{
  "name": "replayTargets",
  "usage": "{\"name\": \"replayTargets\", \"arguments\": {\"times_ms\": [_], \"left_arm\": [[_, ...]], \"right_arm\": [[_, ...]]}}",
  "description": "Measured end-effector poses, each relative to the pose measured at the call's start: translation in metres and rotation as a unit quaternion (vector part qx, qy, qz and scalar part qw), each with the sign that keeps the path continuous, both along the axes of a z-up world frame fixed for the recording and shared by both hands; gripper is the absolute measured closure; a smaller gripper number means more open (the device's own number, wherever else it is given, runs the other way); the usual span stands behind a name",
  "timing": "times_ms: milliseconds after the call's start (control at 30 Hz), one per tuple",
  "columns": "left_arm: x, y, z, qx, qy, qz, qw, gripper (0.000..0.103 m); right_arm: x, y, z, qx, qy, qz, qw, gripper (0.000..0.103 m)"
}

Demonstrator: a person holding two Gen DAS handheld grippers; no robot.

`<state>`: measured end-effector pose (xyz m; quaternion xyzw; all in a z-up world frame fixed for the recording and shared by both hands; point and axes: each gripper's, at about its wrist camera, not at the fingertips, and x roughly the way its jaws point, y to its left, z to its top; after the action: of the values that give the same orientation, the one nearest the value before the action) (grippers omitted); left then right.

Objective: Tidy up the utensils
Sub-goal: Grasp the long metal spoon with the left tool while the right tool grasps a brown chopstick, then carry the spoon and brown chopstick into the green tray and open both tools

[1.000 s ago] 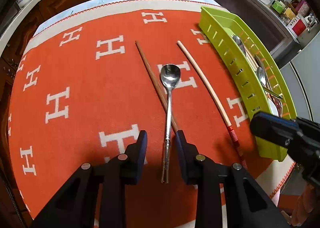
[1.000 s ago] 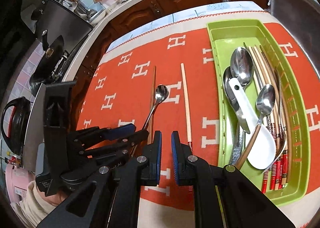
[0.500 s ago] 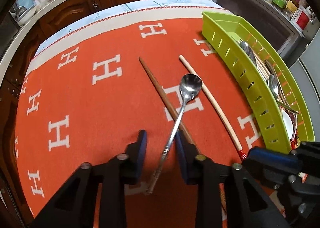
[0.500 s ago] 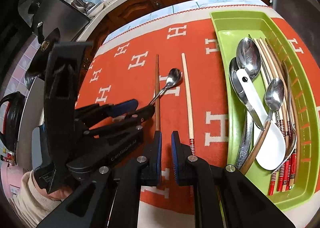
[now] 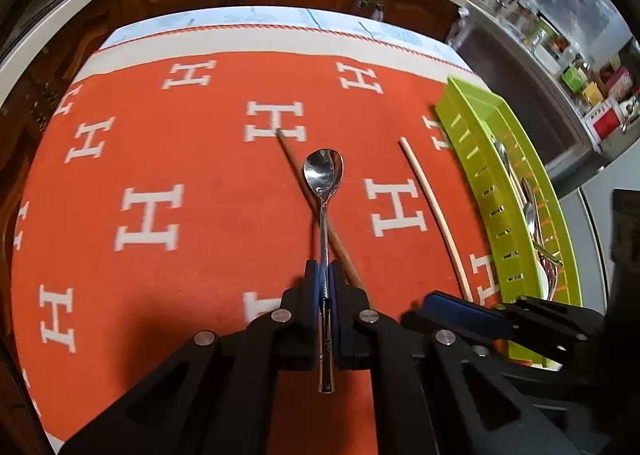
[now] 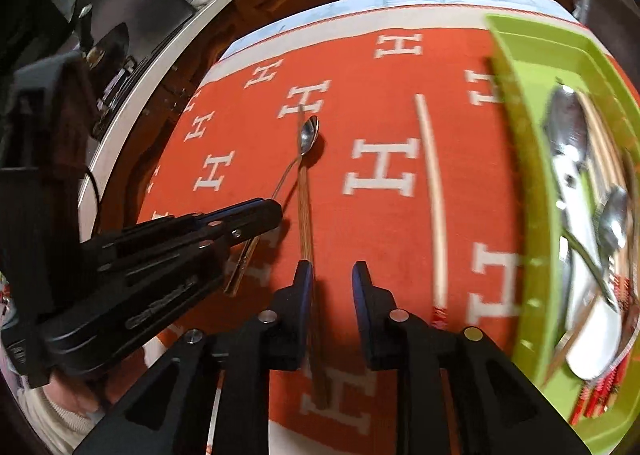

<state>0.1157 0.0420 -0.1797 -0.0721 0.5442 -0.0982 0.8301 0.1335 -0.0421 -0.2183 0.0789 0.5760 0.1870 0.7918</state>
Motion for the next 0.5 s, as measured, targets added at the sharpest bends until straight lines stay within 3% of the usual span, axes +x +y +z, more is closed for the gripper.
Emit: {"name": "replayTargets", "arguments": {"times_ms": [200, 367, 400, 433, 500], "left_arm": [[-0.005, 0.023, 0.006, -0.019, -0.010, 0.025, 0.9994, 0.101], [-0.007, 0.030, 0.017, -0.025, -0.022, 0.031, 0.9990, 0.101], [-0.007, 0.030, 0.020, -0.026, -0.024, 0.030, 0.9989, 0.101], [-0.007, 0.030, 0.022, -0.026, -0.026, 0.030, 0.9989, 0.101], [-0.007, 0.028, 0.025, -0.023, -0.029, 0.029, 0.9989, 0.101]], "right_arm": [[0.003, 0.038, -0.005, -0.020, -0.016, 0.043, 0.999, 0.082], [-0.004, 0.051, -0.003, -0.073, -0.058, 0.057, 0.994, 0.083], [-0.006, 0.051, -0.004, -0.085, -0.059, 0.059, 0.993, 0.086], [-0.005, 0.051, -0.009, -0.097, -0.052, 0.058, 0.992, 0.095], [-0.010, 0.049, -0.009, -0.106, -0.072, 0.058, 0.990, 0.096]]}}
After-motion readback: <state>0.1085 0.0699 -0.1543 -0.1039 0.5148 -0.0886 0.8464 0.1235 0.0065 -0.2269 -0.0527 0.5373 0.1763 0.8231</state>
